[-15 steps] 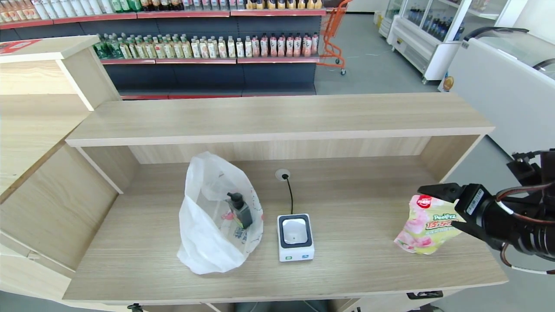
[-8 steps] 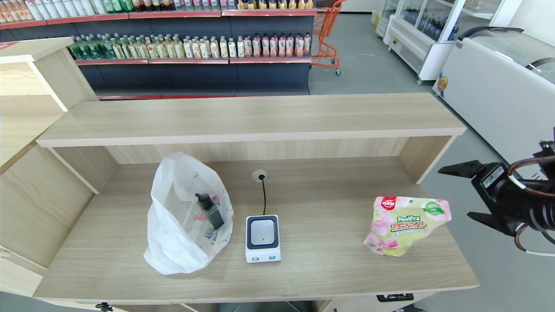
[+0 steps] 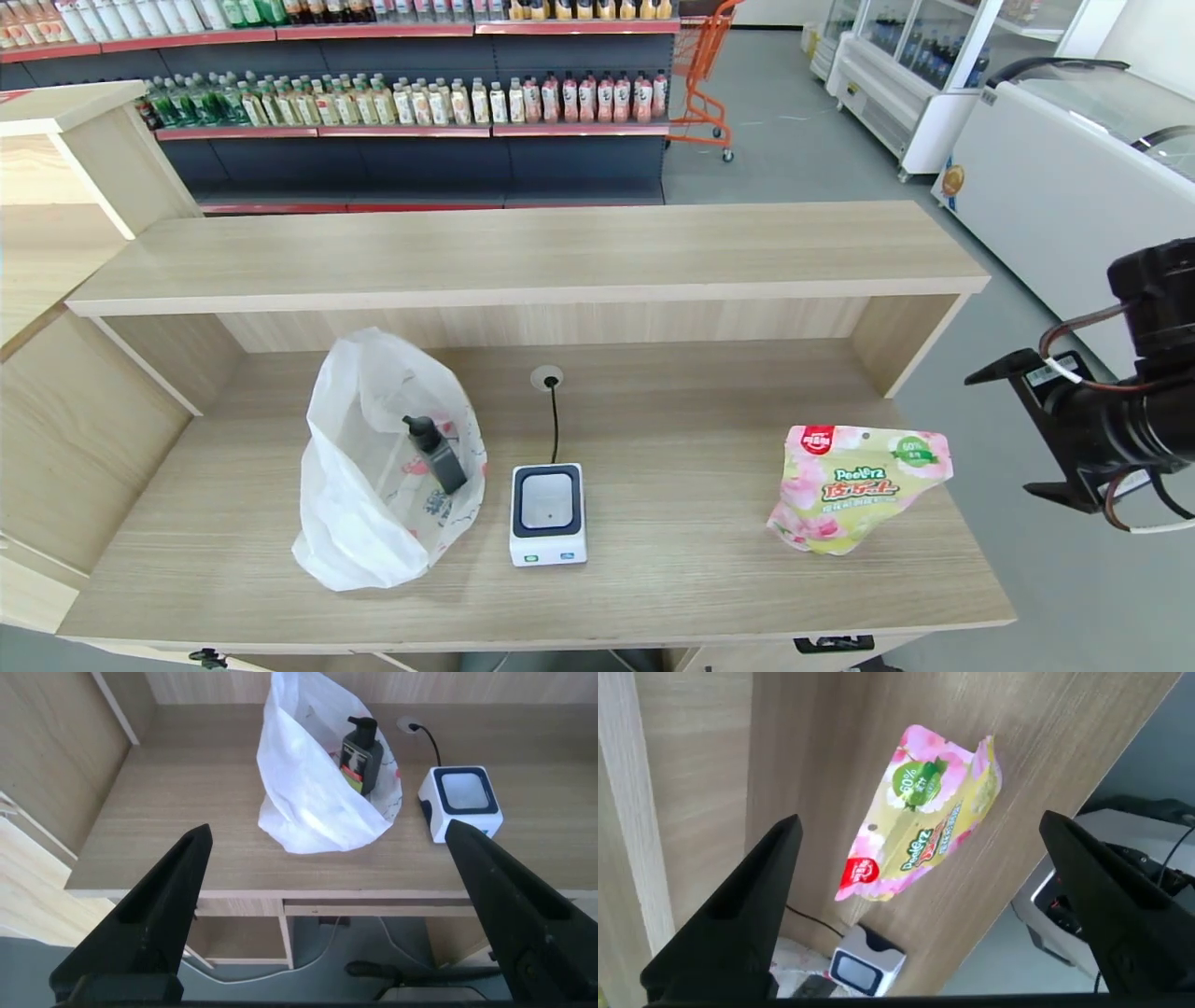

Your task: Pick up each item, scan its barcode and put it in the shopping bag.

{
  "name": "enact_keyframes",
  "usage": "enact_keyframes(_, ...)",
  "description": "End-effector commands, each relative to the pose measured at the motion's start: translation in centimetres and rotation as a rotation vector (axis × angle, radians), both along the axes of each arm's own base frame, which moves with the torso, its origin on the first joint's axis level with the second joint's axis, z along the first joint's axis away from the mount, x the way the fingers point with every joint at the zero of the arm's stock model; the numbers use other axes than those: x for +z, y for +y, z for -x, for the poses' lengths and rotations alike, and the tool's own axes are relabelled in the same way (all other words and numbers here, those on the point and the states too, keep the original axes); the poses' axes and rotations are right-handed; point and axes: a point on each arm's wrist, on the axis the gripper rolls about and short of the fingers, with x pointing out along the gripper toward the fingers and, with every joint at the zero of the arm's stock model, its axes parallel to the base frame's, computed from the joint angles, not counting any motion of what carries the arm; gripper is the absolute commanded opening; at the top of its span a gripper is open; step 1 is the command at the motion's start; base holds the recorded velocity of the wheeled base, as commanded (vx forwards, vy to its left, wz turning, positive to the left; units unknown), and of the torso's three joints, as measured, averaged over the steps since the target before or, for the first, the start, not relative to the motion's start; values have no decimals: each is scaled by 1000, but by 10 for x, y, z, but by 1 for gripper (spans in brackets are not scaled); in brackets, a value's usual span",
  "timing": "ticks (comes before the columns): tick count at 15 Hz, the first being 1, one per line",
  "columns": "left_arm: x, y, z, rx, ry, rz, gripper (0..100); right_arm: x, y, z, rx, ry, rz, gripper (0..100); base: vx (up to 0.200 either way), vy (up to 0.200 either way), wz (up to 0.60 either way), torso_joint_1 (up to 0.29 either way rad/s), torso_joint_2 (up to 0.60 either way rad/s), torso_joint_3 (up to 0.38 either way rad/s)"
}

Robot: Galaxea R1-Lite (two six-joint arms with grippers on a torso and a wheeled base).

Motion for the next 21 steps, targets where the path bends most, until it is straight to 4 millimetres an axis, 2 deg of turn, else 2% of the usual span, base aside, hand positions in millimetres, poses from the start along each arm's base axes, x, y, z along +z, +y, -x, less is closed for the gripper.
enact_keyframes(1, 0, 0, 0, 1, 0, 0, 100, -20, 2, -24, -29, 82, -10, 100, 0, 0, 0, 0, 0, 0)
enact_keyframes(2, 0, 0, 0, 1, 0, 0, 100, -28, 4, -29, -33, 111, -16, 100, 0, 0, 0, 0, 0, 0)
enact_keyframes(4, 0, 0, 0, 0, 0, 0, 100, -59, 9, -47, -57, 209, -28, 100, 0, 0, 0, 0, 0, 0)
enact_keyframes(5, 0, 0, 0, 1, 0, 0, 100, -66, 9, -52, -63, 228, -20, 100, 0, 0, 0, 0, 0, 0)
enact_keyframes(7, 0, 0, 0, 0, 0, 0, 100, -69, 14, -61, -53, 233, -22, 100, 0, 0, 0, 0, 0, 0)
enact_keyframes(12, 0, 0, 0, 0, 0, 0, 100, -96, 42, -90, 20, 282, 2, 100, 0, 0, 0, 0, 0, 0)
enact_keyframes(15, 0, 0, 0, 1, 0, 0, 100, -114, 57, -94, 104, 338, 62, 100, 0, 0, 0, 0, 0, 0)
enact_keyframes(18, 0, 0, 0, 1, 0, 0, 100, -118, 59, -97, 109, 328, 126, 100, 0, 0, 0, 0, 0, 0)
enact_keyframes(19, 0, 0, 0, 1, 0, 0, 100, -123, 61, -100, 143, 328, 200, 0, 0, 0, 0, 0, 0, 0)
enact_keyframes(21, 0, 0, 0, 1, 0, 0, 100, -130, 63, -103, 179, 346, 235, 0, 0, 0, 0, 0, 0, 0)
